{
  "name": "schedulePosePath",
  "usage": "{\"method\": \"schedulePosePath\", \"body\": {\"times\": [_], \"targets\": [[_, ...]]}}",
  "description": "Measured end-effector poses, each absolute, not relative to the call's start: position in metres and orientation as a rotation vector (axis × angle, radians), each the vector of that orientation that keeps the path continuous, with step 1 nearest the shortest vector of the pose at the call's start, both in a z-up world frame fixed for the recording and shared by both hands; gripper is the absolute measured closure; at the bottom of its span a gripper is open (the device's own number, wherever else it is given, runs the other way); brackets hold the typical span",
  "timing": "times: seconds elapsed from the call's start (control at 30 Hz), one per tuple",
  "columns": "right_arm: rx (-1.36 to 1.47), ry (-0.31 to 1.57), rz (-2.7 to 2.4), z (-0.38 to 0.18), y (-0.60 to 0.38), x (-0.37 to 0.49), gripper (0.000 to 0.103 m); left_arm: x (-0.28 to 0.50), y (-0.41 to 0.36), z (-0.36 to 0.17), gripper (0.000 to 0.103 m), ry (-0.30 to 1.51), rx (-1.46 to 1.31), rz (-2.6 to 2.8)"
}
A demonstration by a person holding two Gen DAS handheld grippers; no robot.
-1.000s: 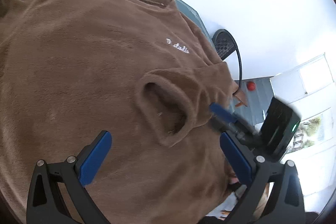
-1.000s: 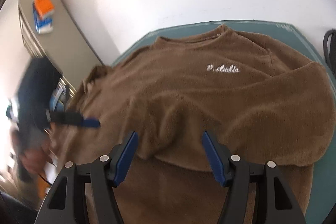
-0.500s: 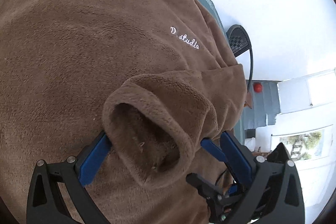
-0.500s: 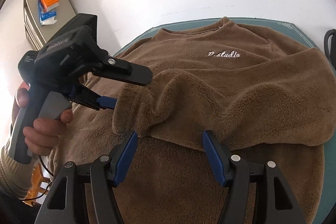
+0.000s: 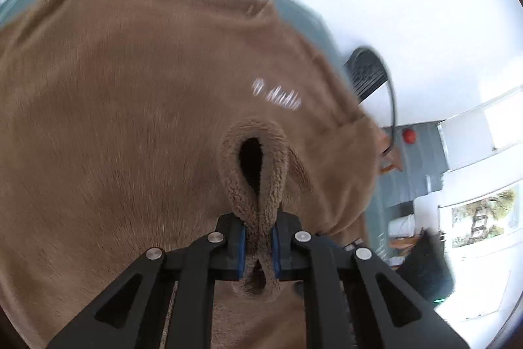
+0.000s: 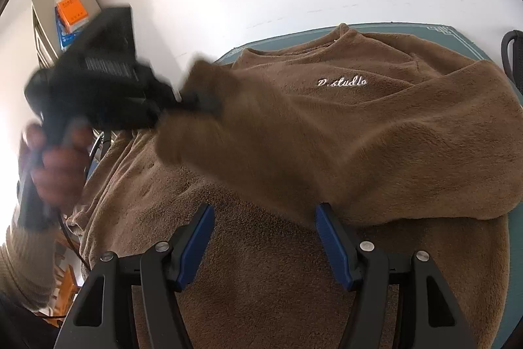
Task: Fold clothes
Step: 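Grasp the sleeve cuff with the left gripper while the right gripper releases it, then lay the sleeve across the sweatshirt body with the left gripper and open it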
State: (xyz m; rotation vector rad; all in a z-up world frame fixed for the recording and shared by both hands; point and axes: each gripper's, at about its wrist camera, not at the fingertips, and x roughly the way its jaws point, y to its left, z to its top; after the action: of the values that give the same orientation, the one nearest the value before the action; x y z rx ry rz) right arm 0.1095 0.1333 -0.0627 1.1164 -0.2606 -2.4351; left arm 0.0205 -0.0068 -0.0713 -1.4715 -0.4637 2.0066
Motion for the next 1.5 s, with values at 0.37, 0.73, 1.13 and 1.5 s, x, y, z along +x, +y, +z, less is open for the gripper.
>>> {"method": "schedulePosePath", "body": {"times": [0.37, 0.73, 1.13, 1.5], "targets": [[1.174, -0.267, -2.448, -0.068, 0.134, 0.104, 0.036, -0.012, -0.123, -0.023, 0.09, -0.67, -1.297, 2.249], [1.253, -0.086, -2.545, -0.043, 0.153, 0.102, 0.035, -0.028, -0.175, -0.104, 0.089, -0.708, -1.541, 2.256], [1.148, -0.171, -2.656, 0.001, 0.172, 0.015, 0.028, -0.026, -0.176, -0.123, 0.084, -0.611, -1.588, 2.289], [1.326, 0.106, -2.633, -0.066, 0.144, -0.007, 0.024, -0.01, -0.151, -0.109, 0.067, -0.07, -1.451, 2.518]]}}
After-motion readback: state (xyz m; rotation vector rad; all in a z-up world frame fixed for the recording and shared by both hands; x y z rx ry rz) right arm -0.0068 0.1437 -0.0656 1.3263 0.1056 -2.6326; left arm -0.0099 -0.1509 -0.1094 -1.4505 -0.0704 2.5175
